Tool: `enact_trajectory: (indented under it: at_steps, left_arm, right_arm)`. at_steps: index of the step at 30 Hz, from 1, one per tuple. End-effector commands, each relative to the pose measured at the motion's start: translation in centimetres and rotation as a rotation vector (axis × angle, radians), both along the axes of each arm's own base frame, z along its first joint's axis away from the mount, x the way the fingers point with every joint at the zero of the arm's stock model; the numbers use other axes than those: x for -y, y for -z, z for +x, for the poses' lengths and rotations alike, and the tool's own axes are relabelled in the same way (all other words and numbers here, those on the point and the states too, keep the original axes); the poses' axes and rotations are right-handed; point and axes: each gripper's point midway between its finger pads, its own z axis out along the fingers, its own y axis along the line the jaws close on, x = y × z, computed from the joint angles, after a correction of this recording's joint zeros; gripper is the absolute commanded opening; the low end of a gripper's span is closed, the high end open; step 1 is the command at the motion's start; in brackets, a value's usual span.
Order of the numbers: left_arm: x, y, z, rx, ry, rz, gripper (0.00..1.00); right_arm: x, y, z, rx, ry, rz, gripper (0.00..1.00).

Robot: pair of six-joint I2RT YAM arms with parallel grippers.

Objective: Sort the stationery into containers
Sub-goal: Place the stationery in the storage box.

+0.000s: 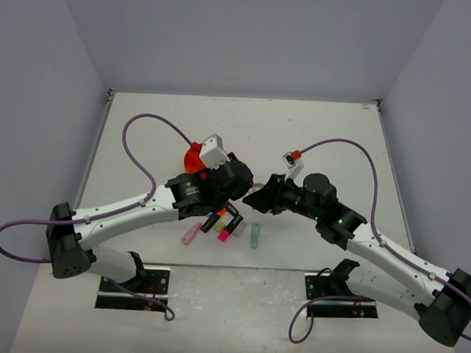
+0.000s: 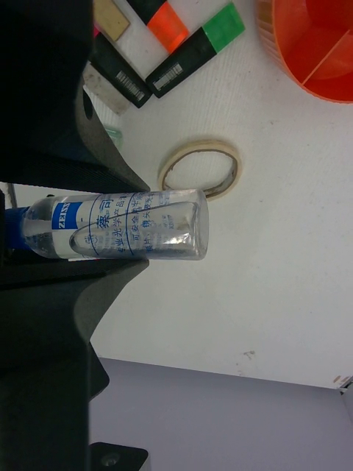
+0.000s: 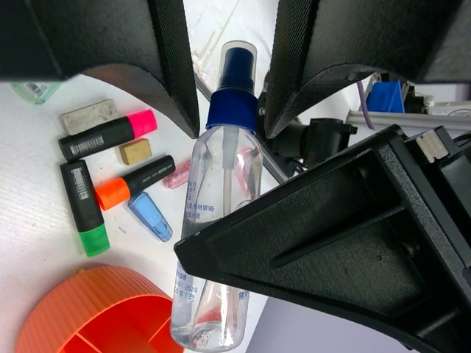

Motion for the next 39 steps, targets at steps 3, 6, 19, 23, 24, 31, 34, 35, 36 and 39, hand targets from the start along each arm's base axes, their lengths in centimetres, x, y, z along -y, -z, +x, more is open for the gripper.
enact_trajectory:
  at_steps: [3, 6, 19, 23, 24, 31, 34, 35, 36, 39]
  left_arm:
    - [-0.5, -2.6, 0.7, 0.069, -0.058, -0.080, 0.00]
    - [-0.6, -2.6, 0.7, 0.071, -0.059, -0.077, 0.00]
    - [-5.7, -1.7, -0.9, 0.207, 0.017, 0.042, 1.00]
    - [-8.7, -3.3, -1.4, 0.234, -0.016, 0.103, 1.00]
    - [-9.4, -3.8, -1.5, 0.249, -0.010, 0.130, 1.00]
    - [-14.3, -6.4, -3.3, 0.312, 0.044, 0.268, 1.00]
    - [-16.3, -7.6, -4.6, 0.336, 0.082, 0.268, 1.00]
    - [-16.8, -7.8, -4.9, 0.343, 0.093, 0.272, 1.00]
    - [-17.2, -8.0, -5.2, 0.348, 0.106, 0.282, 1.00]
    - [-19.7, -8.1, -6.2, 0.339, 0.106, 0.335, 1.00]
  right_arm:
    - [-1.6, -2.3, 0.3, 0.035, -0.011, 0.059, 0.21]
    - [-1.8, -2.1, 0.4, 0.028, -0.014, 0.054, 0.00]
    - [2.8, -4.9, 2.1, 0.287, 0.069, -0.229, 0.00]
    - [2.6, -4.3, 2.4, 0.273, -0.009, -0.362, 0.00]
    - [2.4, -4.1, 2.3, 0.268, -0.040, -0.398, 0.00]
    - [1.1, -3.7, 3.5, 0.233, -0.126, -0.512, 0.00]
    - [0.5, -3.2, 4.8, 0.201, -0.142, -0.593, 0.00]
    - [0.5, -3.5, 5.1, 0.205, -0.136, -0.605, 0.00]
    - [0.4, -3.5, 5.5, 0.202, -0.132, -0.621, 0.00]
    - [-0.3, -3.5, 6.9, 0.186, -0.131, -0.668, 0.00]
